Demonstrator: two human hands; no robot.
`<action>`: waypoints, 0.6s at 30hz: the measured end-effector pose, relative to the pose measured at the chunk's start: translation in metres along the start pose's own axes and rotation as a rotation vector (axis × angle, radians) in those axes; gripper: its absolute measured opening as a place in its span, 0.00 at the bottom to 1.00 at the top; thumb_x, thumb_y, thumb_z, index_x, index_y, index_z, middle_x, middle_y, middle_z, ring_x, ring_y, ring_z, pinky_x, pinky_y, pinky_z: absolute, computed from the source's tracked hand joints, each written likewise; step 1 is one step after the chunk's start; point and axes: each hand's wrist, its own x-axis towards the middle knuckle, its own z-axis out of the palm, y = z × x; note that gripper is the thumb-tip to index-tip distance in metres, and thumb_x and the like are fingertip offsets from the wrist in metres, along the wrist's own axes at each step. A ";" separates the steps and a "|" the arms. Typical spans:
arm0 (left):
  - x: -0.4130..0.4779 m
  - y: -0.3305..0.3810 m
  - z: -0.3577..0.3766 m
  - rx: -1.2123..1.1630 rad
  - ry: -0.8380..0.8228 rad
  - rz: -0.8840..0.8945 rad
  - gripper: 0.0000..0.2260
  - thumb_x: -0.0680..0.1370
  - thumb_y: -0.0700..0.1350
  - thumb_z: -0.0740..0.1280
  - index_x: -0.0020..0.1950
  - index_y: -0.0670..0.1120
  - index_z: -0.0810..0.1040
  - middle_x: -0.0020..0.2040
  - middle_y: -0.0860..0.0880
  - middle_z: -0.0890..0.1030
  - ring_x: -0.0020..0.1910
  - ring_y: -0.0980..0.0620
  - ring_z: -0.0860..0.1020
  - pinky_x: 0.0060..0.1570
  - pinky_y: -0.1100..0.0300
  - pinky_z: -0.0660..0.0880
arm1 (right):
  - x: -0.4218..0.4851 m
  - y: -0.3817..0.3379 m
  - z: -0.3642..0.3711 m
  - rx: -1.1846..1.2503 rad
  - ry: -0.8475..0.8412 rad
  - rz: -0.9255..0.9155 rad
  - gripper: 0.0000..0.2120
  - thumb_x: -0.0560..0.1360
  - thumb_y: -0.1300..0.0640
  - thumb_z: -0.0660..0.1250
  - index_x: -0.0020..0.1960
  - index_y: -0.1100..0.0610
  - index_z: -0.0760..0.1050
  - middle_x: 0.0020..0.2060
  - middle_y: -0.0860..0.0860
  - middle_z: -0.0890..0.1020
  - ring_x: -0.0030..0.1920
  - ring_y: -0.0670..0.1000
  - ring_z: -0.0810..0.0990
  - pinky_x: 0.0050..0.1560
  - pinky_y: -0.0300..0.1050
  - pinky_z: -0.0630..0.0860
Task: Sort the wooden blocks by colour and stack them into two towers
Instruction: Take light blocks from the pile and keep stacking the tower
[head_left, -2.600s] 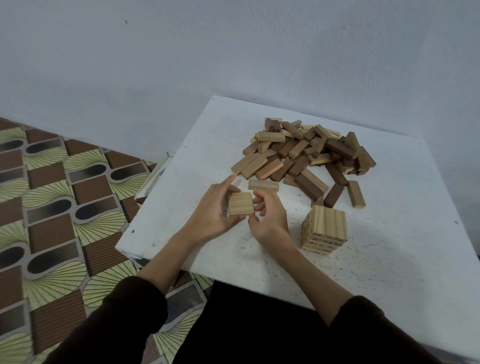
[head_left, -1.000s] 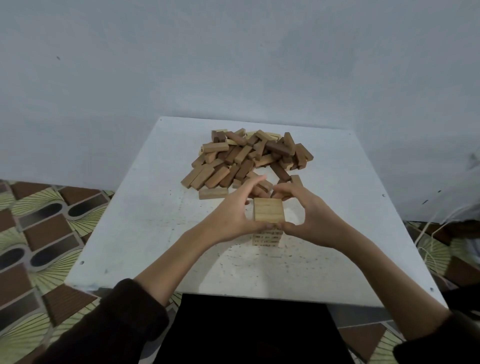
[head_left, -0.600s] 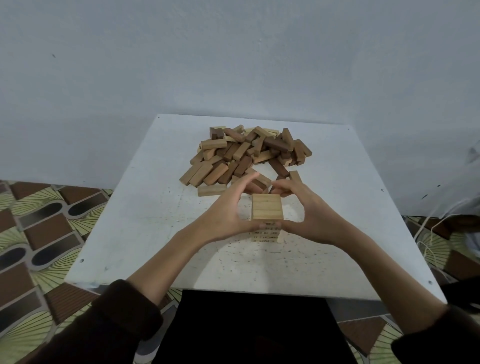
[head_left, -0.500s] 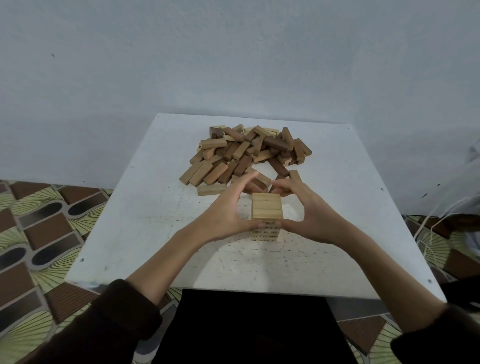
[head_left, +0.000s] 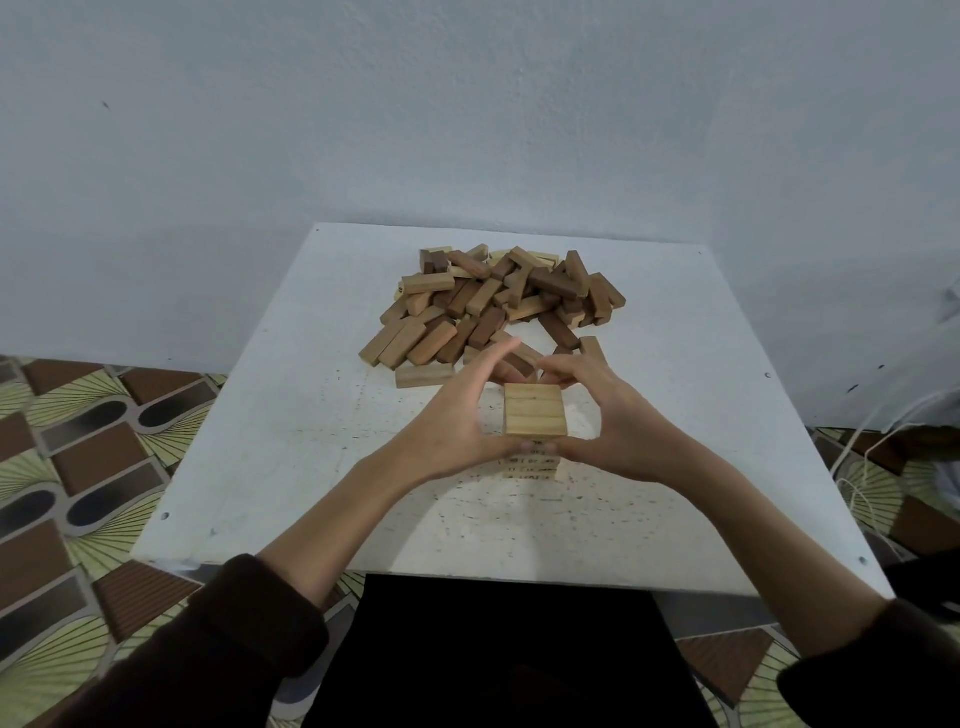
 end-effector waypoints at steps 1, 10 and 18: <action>0.000 0.000 0.000 0.001 0.001 -0.002 0.43 0.68 0.43 0.78 0.76 0.50 0.56 0.57 0.52 0.74 0.59 0.63 0.71 0.56 0.79 0.62 | 0.000 0.000 0.000 0.000 -0.002 0.000 0.36 0.67 0.57 0.76 0.70 0.55 0.63 0.57 0.46 0.72 0.59 0.47 0.69 0.55 0.31 0.64; -0.004 0.001 0.004 -0.017 -0.003 -0.032 0.47 0.67 0.50 0.77 0.77 0.51 0.50 0.67 0.57 0.67 0.65 0.70 0.62 0.60 0.79 0.56 | -0.005 -0.004 0.002 0.107 0.018 0.048 0.41 0.66 0.56 0.77 0.70 0.47 0.56 0.60 0.45 0.68 0.60 0.41 0.66 0.58 0.29 0.64; -0.017 0.000 0.026 -0.081 -0.070 -0.159 0.50 0.72 0.45 0.74 0.77 0.49 0.36 0.78 0.53 0.43 0.72 0.64 0.45 0.68 0.68 0.50 | -0.024 -0.019 0.034 0.299 0.065 0.201 0.46 0.69 0.46 0.73 0.74 0.50 0.45 0.66 0.39 0.55 0.67 0.40 0.54 0.68 0.42 0.55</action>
